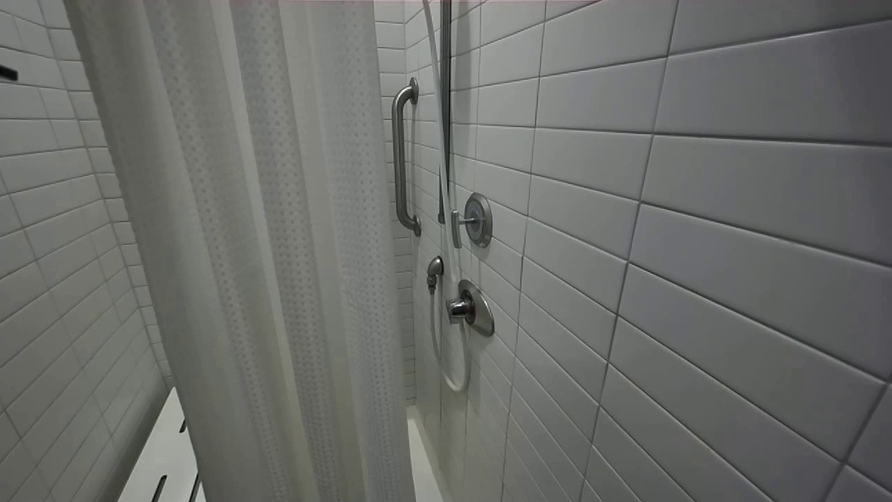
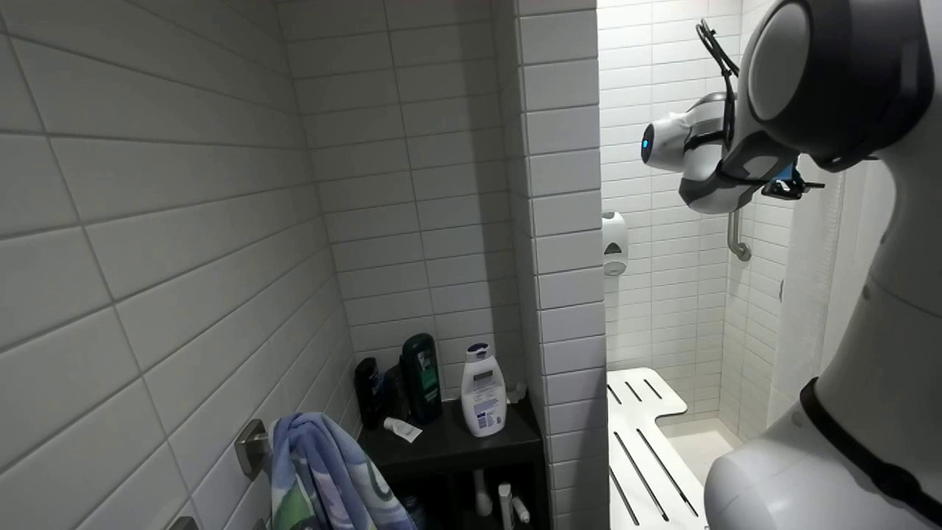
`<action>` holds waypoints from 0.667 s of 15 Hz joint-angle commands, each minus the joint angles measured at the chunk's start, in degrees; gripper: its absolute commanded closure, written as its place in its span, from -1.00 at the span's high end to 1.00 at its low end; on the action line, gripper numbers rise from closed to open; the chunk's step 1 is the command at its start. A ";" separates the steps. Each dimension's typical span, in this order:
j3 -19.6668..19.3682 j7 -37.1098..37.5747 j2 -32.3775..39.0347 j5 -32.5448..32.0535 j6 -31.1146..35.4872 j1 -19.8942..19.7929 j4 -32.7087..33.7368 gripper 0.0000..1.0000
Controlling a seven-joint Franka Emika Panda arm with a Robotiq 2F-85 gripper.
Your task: Pull the curtain to the left
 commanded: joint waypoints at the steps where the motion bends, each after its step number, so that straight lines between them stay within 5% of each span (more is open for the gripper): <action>1: -1.12 -7.08 -0.25 -2.79 0.14 0.24 0.69 1.00; 10: -1.34 -6.27 -0.02 -1.26 -0.10 0.62 0.33 1.00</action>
